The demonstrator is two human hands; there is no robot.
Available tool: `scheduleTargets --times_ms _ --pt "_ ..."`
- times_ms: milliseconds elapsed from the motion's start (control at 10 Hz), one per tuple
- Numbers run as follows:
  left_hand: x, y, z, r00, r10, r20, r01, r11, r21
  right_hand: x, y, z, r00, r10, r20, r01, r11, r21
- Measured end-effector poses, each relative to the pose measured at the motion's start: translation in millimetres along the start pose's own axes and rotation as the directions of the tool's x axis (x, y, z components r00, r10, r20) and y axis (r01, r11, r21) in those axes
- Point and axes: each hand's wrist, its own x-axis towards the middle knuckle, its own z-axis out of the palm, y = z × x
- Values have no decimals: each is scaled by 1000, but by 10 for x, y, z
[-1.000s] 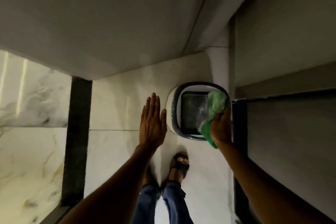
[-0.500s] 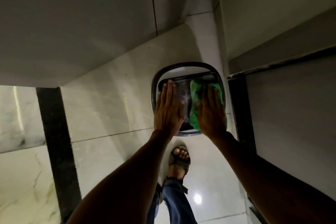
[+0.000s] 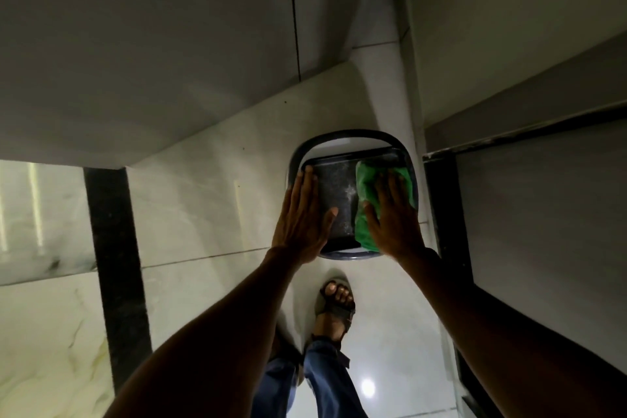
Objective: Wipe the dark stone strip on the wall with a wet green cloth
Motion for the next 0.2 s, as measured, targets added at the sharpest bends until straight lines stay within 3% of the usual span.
scheduleTargets --times_ms 200 --pt "-287 123 -758 997 36 -75 -40 998 -56 -251 -379 -498 999 -20 -34 24 992 122"
